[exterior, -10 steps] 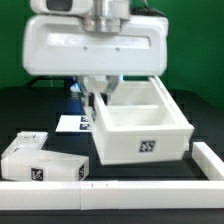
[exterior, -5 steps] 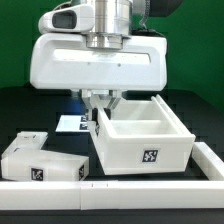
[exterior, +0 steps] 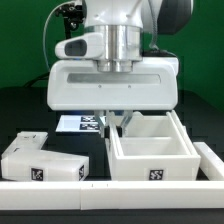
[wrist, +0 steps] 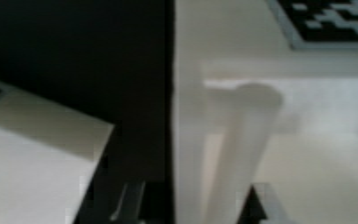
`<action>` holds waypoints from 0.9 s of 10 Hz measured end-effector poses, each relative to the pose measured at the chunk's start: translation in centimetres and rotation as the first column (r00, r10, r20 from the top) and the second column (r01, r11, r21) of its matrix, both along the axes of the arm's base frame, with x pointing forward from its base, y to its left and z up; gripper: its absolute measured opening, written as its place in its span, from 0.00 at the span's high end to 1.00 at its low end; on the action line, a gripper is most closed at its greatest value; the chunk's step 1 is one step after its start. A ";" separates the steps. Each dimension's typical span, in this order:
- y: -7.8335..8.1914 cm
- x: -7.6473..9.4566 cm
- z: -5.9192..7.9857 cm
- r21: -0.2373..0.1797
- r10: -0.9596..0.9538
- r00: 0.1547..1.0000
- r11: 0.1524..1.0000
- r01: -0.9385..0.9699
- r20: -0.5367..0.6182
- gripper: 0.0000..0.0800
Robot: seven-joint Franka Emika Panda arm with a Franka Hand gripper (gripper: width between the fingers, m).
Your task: Assemble cabinet
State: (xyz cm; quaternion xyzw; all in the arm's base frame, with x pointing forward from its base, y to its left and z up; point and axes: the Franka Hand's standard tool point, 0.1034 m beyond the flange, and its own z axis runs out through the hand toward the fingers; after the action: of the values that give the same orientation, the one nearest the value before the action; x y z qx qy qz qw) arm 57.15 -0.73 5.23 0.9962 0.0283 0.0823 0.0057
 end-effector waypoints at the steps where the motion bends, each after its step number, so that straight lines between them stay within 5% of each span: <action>1: 0.4 0.4 -0.5 -0.003 -0.004 1.000 1.000 0.004 0.020 0.87; 3: 0.9 0.5 -1.8 -0.004 -0.001 1.000 1.000 0.001 0.022 0.87; 7: 1.2 0.6 -2.0 -0.005 -0.008 0.999 1.000 0.009 0.037 0.87; 8: 1.2 0.6 -2.1 -0.005 -0.008 0.999 1.000 0.009 0.036 0.75; 9: 1.2 0.6 -2.1 -0.005 -0.009 0.999 1.000 0.009 0.036 0.75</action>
Offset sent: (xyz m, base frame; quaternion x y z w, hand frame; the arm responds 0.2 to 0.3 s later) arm 0.0248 0.0154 -0.0113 0.0027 0.0550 0.0287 0.9981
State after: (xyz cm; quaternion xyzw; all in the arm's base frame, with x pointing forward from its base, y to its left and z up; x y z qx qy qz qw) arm 57.74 0.47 3.17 0.9946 0.0241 0.1000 0.0092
